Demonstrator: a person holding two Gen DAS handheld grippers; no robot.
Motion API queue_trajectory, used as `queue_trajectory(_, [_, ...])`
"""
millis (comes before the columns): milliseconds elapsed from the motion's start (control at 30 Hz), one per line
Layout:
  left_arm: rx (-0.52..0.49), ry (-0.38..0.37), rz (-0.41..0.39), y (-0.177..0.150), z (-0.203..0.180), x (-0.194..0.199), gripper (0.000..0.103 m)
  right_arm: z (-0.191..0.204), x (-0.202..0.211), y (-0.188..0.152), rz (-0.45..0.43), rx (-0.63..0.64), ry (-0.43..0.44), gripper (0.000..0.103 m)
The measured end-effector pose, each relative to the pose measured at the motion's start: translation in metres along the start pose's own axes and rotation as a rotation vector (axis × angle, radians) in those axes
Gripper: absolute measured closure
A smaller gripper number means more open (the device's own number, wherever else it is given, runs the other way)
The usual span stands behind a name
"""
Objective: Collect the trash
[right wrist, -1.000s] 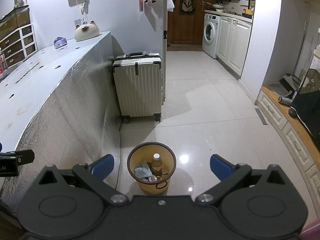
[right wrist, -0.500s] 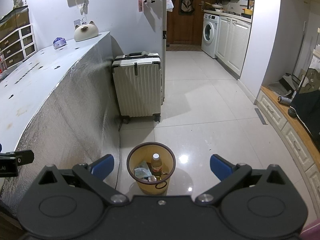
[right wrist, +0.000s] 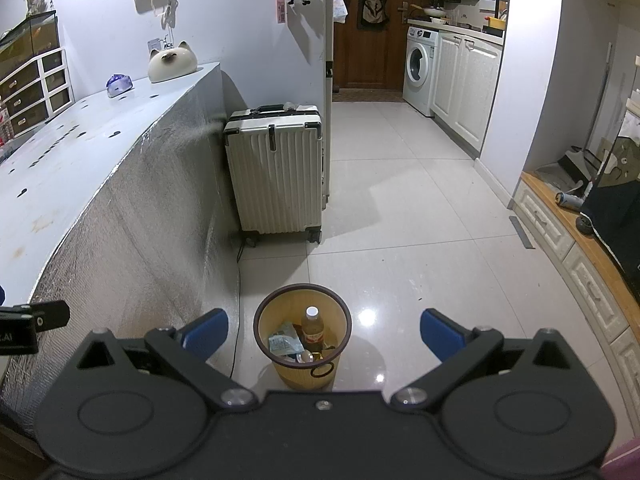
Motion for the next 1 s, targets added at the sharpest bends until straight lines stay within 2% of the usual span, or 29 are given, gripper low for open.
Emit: queue_trajectory(1000, [-0.003, -0.006, -0.003, -0.0012, -0.0035, -0.0007, 0.000, -0.0007, -0.0004, -0.0007, 0.001, -0.002, 0.000, 0.000])
Point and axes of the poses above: each gripper's, at about its wrist camera, not at the fingertips, and x roughly against the way its jaws point, z to its left, y to its top, the point moved 1 cm from there along -x, roughly the way its jaws point, and after that the axes turned 8 degrees about -x, right-handed, at the moved point
